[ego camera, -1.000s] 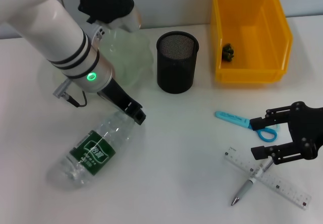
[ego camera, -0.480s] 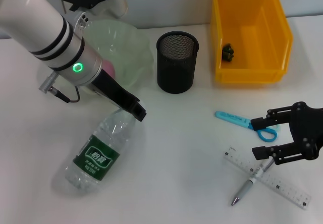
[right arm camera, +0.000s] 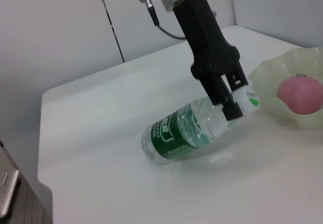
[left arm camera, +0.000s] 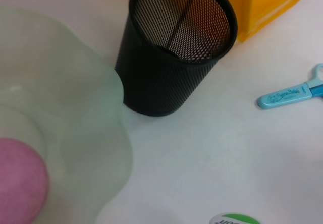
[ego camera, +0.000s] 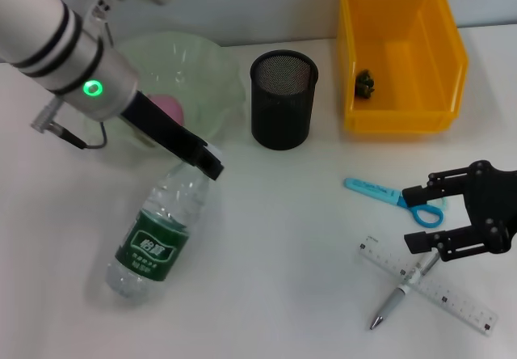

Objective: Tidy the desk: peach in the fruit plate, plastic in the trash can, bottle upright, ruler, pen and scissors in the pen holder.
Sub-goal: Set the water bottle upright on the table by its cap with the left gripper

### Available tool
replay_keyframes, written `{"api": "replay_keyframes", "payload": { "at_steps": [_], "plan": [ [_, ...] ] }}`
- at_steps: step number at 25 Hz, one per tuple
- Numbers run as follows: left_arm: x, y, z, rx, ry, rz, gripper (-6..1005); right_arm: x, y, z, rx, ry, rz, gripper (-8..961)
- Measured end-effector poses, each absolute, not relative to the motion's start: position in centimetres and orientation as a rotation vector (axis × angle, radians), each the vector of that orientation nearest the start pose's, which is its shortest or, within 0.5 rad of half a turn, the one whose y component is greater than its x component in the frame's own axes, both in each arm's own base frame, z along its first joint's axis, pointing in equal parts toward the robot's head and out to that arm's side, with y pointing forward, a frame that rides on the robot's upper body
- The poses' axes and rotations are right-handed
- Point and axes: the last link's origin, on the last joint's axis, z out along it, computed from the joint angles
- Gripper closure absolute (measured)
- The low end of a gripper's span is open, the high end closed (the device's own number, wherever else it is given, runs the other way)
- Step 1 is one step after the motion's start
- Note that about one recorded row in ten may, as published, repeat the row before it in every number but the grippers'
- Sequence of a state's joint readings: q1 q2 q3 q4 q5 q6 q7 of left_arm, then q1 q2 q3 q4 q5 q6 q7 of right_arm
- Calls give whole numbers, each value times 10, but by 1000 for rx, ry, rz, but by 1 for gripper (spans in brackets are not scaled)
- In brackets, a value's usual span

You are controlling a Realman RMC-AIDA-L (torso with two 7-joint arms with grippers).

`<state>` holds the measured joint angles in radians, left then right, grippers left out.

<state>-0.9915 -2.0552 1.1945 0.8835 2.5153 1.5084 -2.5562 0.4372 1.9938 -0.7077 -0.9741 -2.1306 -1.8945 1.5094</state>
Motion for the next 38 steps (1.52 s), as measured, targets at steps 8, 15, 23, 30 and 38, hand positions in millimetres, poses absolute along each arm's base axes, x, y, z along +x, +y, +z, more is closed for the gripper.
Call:
{"api": "replay_keyframes", "payload": {
  "at_steps": [8,15,23,30,38],
  "plan": [
    [-129,408,-7,-2697,-1037,435,546,272,294,71,-2952,526,434,243],
    [-128,405,3,-2697,-1010,449,546,271,294,70,-2955,523,433,243],
    [-125,405,16,-2690,-1019,392,547,271,294,71,-2951,527,436,244],
    [-122,403,21,-2696,-1008,389,547,272,294,70,-2952,531,436,244],
    [-118,401,31,-2706,-999,368,546,272,294,70,-2950,533,437,244]
  ]
}}
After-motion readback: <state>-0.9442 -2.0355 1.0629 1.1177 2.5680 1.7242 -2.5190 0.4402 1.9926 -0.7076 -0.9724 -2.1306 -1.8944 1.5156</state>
